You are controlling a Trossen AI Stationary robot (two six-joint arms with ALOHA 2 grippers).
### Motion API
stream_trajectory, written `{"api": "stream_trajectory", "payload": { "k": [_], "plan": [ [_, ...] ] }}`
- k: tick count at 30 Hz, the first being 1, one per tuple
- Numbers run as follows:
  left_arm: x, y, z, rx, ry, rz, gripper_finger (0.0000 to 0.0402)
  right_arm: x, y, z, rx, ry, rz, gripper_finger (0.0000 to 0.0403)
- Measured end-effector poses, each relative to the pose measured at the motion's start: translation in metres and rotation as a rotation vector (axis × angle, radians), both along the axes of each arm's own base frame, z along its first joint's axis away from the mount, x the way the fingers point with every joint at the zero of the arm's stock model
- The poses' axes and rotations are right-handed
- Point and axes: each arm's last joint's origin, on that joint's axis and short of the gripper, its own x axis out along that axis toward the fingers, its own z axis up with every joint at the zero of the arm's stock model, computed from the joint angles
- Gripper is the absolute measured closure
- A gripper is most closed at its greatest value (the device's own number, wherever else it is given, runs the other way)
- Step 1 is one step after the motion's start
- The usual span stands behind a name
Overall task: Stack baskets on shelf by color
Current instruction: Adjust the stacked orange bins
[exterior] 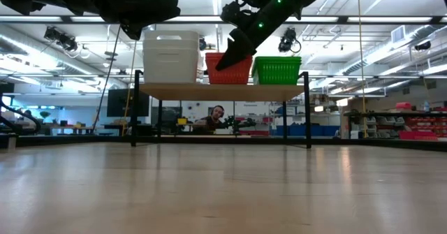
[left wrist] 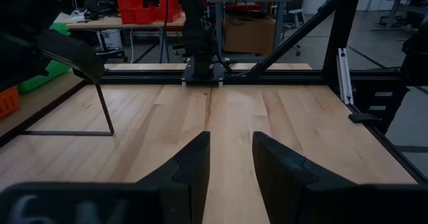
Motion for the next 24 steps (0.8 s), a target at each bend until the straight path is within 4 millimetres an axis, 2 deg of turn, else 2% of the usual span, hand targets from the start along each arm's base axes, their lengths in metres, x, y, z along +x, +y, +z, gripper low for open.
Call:
{"api": "stream_trajectory", "payload": {
  "k": [9,17,20,24],
  "plan": [
    [0.0,0.0,0.0,0.0,0.0,0.0,0.0281,0.001,0.0,0.002,-0.013,-0.019,0.004,0.032],
    [0.0,0.0,0.0,0.001,0.003,0.0,0.0281,0.002,0.003,0.004,-0.03,-0.025,-0.008,0.0284],
    [0.0,0.0,-0.001,0.003,0.007,0.0,0.0281,-0.001,0.01,0.012,-0.052,-0.035,-0.006,0.0271],
    [0.0,0.0,0.0,0.003,0.006,0.0,0.0281,-0.007,0.024,0.039,-0.07,-0.043,0.006,0.026]
  ]
}}
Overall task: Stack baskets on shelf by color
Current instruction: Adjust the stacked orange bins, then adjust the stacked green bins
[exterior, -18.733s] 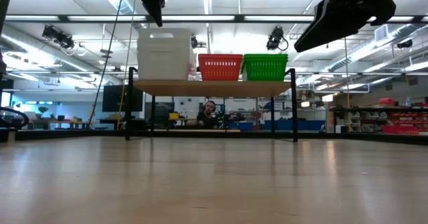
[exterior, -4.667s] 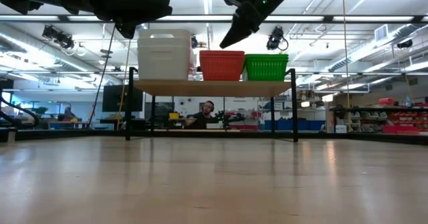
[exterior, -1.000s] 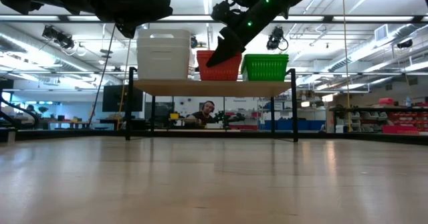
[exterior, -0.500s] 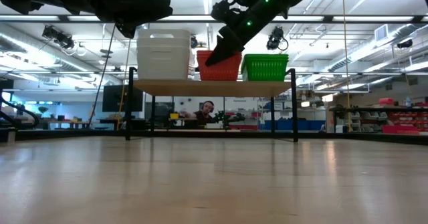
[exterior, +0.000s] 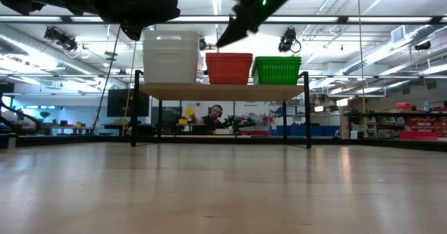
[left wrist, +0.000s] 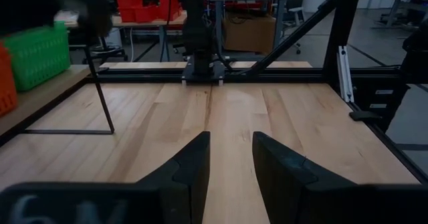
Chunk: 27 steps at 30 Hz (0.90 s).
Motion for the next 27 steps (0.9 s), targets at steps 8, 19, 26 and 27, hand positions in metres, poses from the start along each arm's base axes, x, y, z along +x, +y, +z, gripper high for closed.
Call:
{"api": "stream_trajectory", "payload": {
  "k": [8,19,26,27],
  "plan": [
    [0.0,0.0,0.0,-0.01,-0.001,0.001,0.0281,-0.041,0.019,0.053,-0.051,0.123,-0.066,0.0259],
    [0.0,-0.001,0.001,-0.013,-0.007,-0.008,0.0281,-0.093,-0.009,0.054,0.112,0.355,-0.148,0.0259],
    [0.0,-0.001,0.001,-0.012,-0.007,-0.008,0.0281,-0.094,-0.014,0.04,0.145,0.418,-0.121,0.0261],
    [0.0,-0.001,0.001,-0.012,-0.007,-0.008,0.0281,-0.095,-0.015,0.038,0.144,0.426,-0.121,0.0261]
  ]
}}
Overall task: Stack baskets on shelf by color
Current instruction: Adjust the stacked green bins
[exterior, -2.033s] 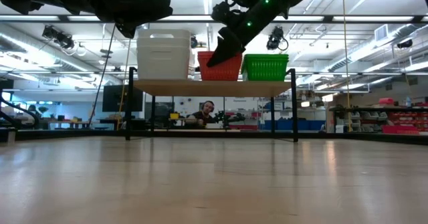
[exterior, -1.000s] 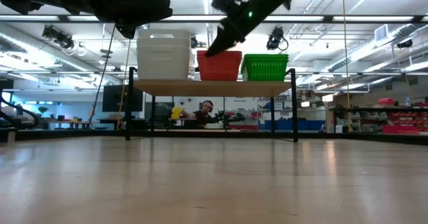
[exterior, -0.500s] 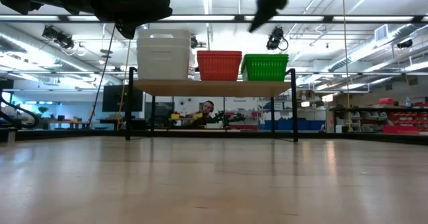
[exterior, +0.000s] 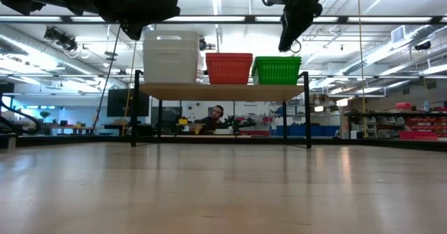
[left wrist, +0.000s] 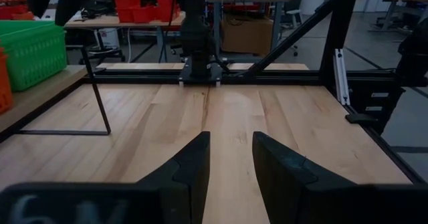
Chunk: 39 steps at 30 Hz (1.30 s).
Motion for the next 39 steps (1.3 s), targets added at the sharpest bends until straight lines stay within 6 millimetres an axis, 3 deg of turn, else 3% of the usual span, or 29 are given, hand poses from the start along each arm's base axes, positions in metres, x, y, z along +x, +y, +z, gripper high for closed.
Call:
{"api": "stream_trajectory", "payload": {
  "k": [20,39],
  "plan": [
    [0.0,0.0,0.0,0.001,0.0,-0.001,0.0281,-0.001,-0.023,-0.019,0.045,-0.051,-0.005,0.0261],
    [0.0,0.0,0.0,0.001,0.0,0.0,0.0281,0.0,-0.022,-0.021,0.107,-0.067,0.015,0.0261]
  ]
}}
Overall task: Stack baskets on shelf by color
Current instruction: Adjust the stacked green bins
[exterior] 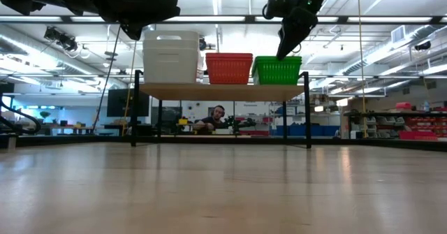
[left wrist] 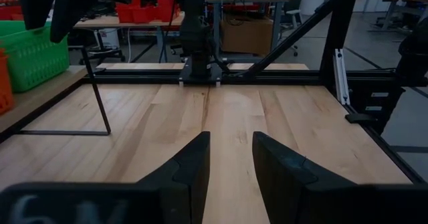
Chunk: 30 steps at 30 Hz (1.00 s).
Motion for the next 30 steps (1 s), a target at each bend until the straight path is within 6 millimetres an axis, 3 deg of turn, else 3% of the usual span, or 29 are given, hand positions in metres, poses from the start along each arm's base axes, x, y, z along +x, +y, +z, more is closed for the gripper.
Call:
{"api": "stream_trajectory", "payload": {
  "k": [15,30],
  "plan": [
    [0.0,0.0,0.0,0.0,0.0,0.0,0.0281,-0.003,0.0045,-0.0027,0.089,0.022,0.028,0.0262],
    [0.0,0.0,0.0,0.0,0.0,0.0,0.0281,0.0006,0.0042,-0.0007,0.071,-0.015,0.027,0.0262]
  ]
}}
